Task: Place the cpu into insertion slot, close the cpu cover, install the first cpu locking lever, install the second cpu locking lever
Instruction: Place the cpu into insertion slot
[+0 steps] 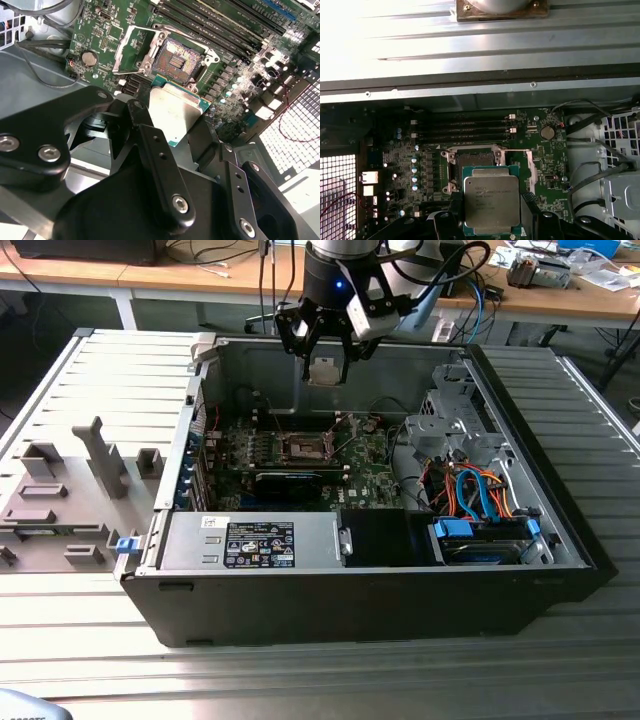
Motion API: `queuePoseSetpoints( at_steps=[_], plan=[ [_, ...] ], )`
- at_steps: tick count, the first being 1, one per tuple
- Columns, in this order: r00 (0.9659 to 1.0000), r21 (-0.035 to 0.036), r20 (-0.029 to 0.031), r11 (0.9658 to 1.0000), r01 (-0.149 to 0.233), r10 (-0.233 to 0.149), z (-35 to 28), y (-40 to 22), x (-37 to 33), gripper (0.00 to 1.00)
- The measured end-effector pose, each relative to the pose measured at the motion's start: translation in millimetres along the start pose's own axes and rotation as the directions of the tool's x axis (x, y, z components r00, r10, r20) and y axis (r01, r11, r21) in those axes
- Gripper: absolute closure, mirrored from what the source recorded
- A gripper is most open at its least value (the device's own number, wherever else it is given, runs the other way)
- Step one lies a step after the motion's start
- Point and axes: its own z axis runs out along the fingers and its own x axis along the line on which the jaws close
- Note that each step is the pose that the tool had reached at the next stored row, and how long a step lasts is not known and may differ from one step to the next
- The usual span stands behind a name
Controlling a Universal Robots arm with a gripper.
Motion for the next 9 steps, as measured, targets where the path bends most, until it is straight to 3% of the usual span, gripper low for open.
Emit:
queuePoseSetpoints(
  at_steps=[9],
  plan=[
    [0.9999, -0.0002, 0.001, 0.9999, -0.011, 0.011, 0.4, 0.0, 0.0, 0.45]
  ],
)
